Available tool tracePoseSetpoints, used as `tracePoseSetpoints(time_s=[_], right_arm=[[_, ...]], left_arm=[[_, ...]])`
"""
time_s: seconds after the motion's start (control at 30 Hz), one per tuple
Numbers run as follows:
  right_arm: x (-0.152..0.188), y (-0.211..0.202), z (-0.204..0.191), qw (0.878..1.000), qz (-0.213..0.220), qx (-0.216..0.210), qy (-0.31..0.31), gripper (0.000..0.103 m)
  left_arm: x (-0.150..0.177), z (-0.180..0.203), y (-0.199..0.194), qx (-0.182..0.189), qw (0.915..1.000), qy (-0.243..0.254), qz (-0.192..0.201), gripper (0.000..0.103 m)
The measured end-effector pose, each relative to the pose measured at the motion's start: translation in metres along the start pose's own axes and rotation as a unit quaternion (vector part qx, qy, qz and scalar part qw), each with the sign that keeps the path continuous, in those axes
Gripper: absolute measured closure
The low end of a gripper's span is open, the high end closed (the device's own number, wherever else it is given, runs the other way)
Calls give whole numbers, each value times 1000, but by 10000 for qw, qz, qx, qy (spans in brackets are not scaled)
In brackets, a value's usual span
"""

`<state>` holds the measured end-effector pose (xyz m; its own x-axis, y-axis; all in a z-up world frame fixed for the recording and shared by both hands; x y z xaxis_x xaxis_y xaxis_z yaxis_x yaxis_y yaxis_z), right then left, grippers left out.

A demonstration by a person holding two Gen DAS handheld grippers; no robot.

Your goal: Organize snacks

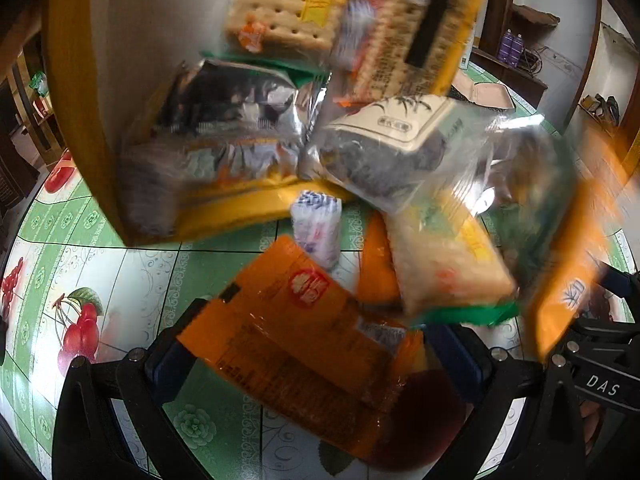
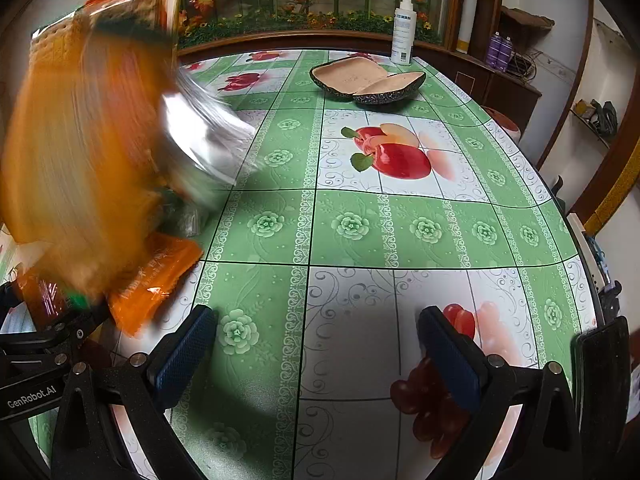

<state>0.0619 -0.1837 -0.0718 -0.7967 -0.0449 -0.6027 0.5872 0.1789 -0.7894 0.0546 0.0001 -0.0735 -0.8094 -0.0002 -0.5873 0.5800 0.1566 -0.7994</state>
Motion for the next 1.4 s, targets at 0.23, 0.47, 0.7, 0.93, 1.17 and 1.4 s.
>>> tracePoseSetpoints(time_s=[0.23,0.47,0.7,0.93,1.17,1.4], right_arm=[[-2,-2,4,10000,4,-12,12,1],[2,-1,-1,10000,-18,-4,9,1],[2,-1,-1,10000,-28,17,-4,1],[2,-1,-1,10000,-1,20,-10,1],[2,-1,-1,10000,1,6,0,1],[2,-1,-1,10000,0,-2,7,1]], left_arm=[[-2,-8,-5,2,10000,1,-14,0],[-1,-4,-2,3,10000,0,-14,0],[-1,-3,-1,-1,10000,-1,-19,0],[-2,-2,-1,0,10000,2,-12,0],[-2,-1,-1,2,10000,3,-14,0],[-2,-1,-1,1,10000,1,-13,0]])
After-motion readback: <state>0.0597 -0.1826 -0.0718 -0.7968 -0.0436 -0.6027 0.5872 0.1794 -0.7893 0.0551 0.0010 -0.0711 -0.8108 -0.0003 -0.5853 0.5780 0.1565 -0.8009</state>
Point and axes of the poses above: each gripper's, at about its wrist camera, not at the fingertips, and y roughly the way its jaws point, z to its right, x to its underside, the point moved 9 cm from there along y, roughly the way its jaws point, and after that the axes turned 9 degrees about -x, right-handed, at the moved point
